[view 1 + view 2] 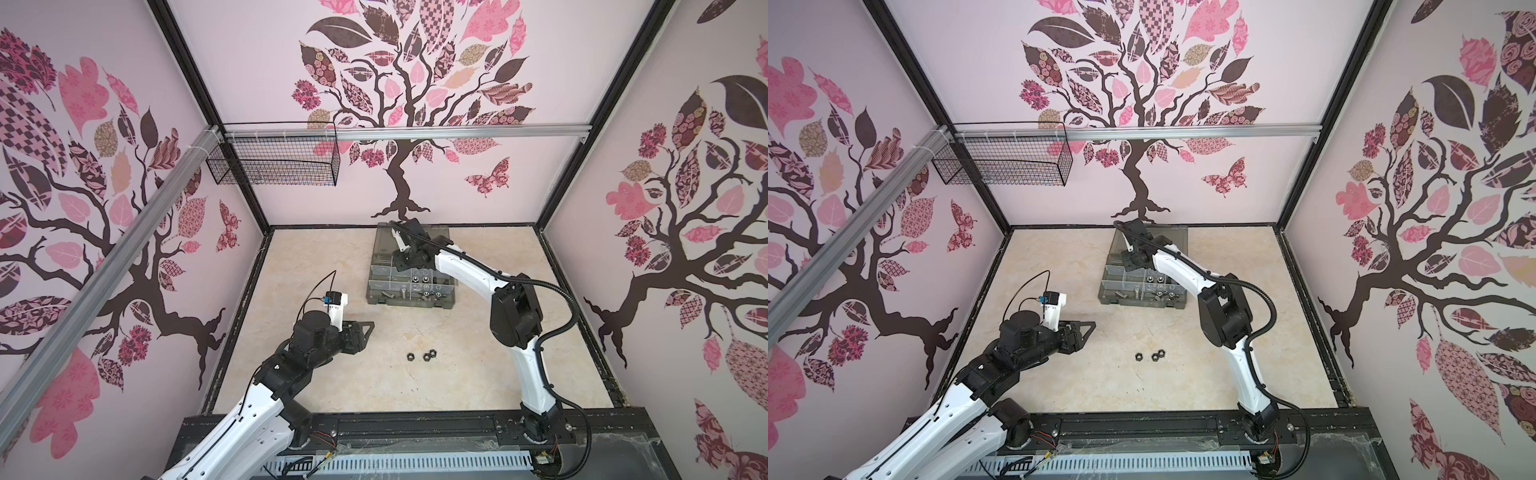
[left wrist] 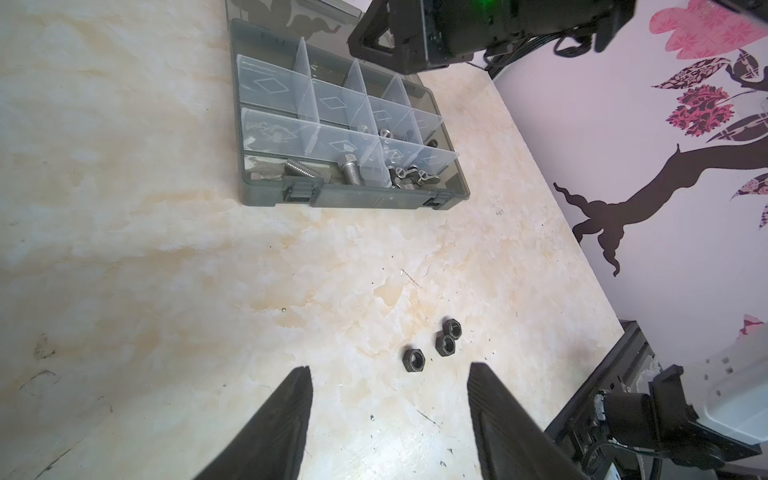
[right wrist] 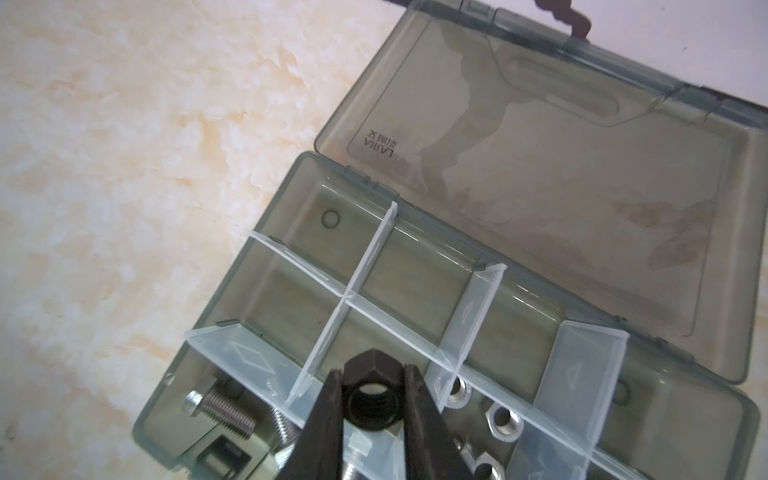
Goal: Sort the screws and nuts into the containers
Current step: 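Lift the dark nut with the right gripper and carry it over the box, then open the right gripper to drop the nut into a compartment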
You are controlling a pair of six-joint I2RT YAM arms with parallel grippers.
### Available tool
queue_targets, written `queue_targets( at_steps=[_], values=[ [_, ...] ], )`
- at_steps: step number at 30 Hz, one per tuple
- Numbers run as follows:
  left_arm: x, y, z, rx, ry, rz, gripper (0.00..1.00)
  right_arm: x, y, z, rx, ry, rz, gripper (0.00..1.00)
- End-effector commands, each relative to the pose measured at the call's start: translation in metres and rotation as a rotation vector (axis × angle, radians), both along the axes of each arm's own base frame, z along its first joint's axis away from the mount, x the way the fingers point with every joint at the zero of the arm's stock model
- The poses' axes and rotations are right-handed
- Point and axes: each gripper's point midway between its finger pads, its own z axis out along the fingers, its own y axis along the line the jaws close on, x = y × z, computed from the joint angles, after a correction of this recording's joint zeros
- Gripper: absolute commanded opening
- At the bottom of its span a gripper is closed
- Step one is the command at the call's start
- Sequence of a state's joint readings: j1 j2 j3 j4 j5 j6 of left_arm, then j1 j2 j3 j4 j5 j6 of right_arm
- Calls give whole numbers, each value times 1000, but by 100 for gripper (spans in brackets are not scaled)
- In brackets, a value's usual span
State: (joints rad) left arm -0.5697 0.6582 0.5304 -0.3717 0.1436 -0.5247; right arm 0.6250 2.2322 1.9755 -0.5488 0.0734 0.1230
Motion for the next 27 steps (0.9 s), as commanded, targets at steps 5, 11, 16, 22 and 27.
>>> queue_targets(
  at_steps=[5, 11, 16, 22, 27],
  values=[
    [-4, 1, -8, -6, 21, -1, 63, -5, 1, -35, -48, 77, 11, 26],
    [-4, 0, -11, -1, 33, -6, 63, -6, 0, -34, -46, 78, 7, 34],
    [-4, -1, -11, 1, 36, -10, 63, -6, 0, -18, -28, 58, 11, 36],
    [-7, 2, -16, 47, 37, -27, 62, -21, -2, 25, 49, 11, 33, 37],
    [-11, 3, -25, 107, 56, -56, 61, -54, -20, 61, 137, -55, 38, 39]
  ],
)
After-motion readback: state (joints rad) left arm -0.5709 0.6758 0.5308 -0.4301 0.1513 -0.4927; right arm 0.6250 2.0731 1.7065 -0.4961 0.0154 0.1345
